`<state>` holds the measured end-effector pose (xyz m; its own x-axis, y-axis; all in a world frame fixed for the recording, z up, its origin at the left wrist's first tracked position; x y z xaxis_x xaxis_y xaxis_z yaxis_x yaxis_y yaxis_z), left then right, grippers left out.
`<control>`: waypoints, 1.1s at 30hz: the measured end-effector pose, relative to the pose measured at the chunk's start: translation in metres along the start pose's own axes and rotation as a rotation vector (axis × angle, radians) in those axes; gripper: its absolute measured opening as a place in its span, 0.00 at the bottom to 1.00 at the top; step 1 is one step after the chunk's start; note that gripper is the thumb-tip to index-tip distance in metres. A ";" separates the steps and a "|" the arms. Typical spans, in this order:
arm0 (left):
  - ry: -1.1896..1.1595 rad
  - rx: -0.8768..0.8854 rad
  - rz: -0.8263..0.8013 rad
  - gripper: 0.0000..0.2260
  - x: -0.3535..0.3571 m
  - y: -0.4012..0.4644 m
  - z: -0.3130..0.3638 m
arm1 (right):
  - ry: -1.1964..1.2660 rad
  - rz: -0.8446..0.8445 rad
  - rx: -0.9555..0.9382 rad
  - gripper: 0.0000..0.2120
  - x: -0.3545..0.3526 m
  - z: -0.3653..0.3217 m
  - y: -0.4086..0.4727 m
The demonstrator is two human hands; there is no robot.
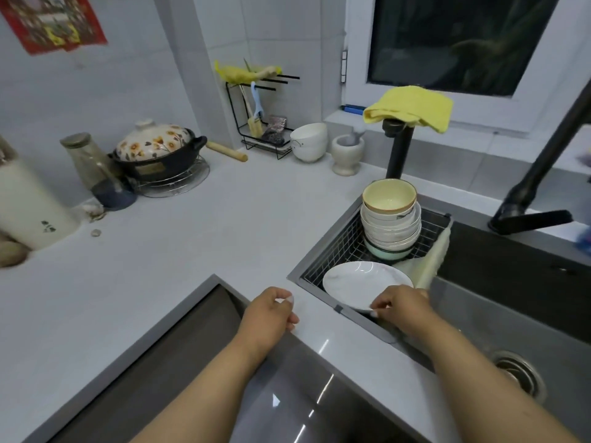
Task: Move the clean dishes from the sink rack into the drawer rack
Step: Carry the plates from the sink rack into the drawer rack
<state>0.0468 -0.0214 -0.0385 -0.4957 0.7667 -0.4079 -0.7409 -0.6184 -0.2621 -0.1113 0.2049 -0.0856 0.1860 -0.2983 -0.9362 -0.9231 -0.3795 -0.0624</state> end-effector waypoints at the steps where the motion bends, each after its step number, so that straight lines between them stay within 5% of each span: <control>1: 0.010 0.003 -0.004 0.04 0.003 0.001 0.001 | -0.033 0.008 -0.028 0.05 0.001 -0.002 0.001; 15: 0.037 -0.001 -0.028 0.04 0.019 0.015 0.006 | -0.240 0.163 -0.233 0.12 -0.027 -0.036 0.014; 19: 0.048 0.001 -0.038 0.05 0.023 0.019 0.012 | -0.025 0.353 -0.243 0.06 -0.055 -0.044 0.014; 24: 0.027 -0.019 -0.054 0.06 0.029 0.024 0.016 | 0.120 0.293 -0.165 0.07 -0.076 -0.048 0.016; 30: -0.277 -0.240 -0.061 0.13 0.028 0.023 0.022 | 0.151 0.337 -0.318 0.06 -0.135 -0.098 -0.008; 33: -0.522 -0.418 -0.123 0.25 0.028 0.015 0.024 | 0.087 0.334 -0.485 0.06 -0.161 -0.137 -0.026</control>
<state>0.0109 -0.0055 -0.0333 -0.6506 0.7535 0.0949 -0.6207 -0.4556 -0.6381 -0.0713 0.1429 0.1140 -0.0428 -0.5332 -0.8449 -0.6806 -0.6035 0.4153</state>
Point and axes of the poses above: each hand's wrist, its own y-axis towards the middle knuckle, its own x-axis out of the palm, z = x × y, the point moved 10 cm from there along y, towards the middle knuckle, and after that the axes turned 11 degrees about z, right-handed, at the moved point
